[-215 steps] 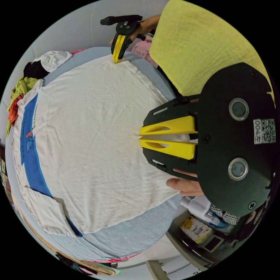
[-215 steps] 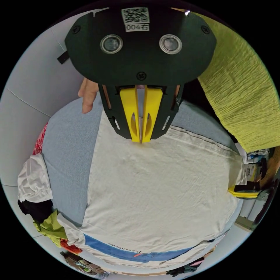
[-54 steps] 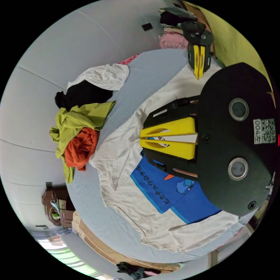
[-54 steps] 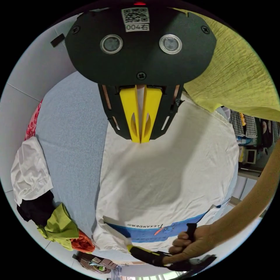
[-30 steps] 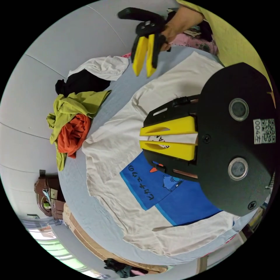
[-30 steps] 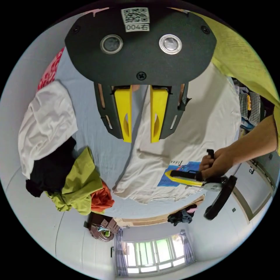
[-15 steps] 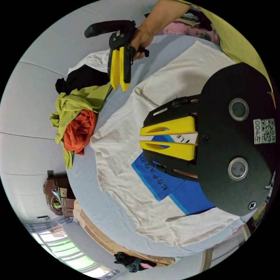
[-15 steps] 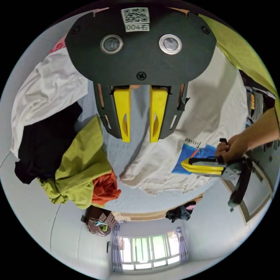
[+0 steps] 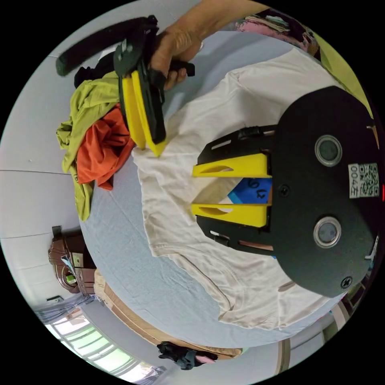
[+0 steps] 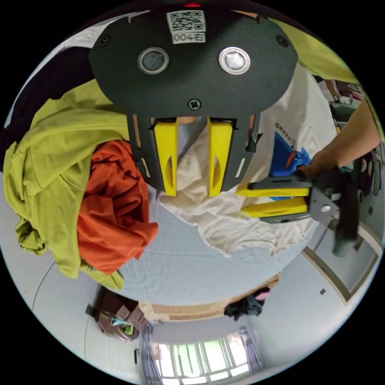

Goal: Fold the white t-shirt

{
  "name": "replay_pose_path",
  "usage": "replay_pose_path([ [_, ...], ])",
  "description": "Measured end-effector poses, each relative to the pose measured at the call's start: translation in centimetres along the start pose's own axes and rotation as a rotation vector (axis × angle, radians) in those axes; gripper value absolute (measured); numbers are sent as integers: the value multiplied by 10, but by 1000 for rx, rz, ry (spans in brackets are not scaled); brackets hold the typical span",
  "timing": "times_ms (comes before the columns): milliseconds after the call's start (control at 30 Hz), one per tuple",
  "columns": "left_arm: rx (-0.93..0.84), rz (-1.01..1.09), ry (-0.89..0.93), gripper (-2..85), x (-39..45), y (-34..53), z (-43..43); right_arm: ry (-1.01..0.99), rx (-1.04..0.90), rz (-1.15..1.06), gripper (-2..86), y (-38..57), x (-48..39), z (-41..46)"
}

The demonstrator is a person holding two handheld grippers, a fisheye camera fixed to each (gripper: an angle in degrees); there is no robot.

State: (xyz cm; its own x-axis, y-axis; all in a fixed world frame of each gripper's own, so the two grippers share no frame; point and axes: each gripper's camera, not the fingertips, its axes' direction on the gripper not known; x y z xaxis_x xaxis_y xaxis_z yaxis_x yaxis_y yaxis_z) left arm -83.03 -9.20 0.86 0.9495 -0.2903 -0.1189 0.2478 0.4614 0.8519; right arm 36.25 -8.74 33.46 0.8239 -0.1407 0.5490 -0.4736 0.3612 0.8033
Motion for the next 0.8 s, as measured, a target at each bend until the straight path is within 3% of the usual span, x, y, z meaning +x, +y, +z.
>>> replay_pose_path([
  [200,19,-75,68,81,-27,14,-13,-24,11,33,110,1,25,-10],
  [400,24,-110,129,118,-38,32,-39,131,29,39,130,24,14,-47],
  [533,51,-68,149,118,-27,64,-70,67,126,19,112,90,-13,-100],
  [800,-12,-95,233,104,22,219,-140,-112,99,134,76,251,-92,-137],
])
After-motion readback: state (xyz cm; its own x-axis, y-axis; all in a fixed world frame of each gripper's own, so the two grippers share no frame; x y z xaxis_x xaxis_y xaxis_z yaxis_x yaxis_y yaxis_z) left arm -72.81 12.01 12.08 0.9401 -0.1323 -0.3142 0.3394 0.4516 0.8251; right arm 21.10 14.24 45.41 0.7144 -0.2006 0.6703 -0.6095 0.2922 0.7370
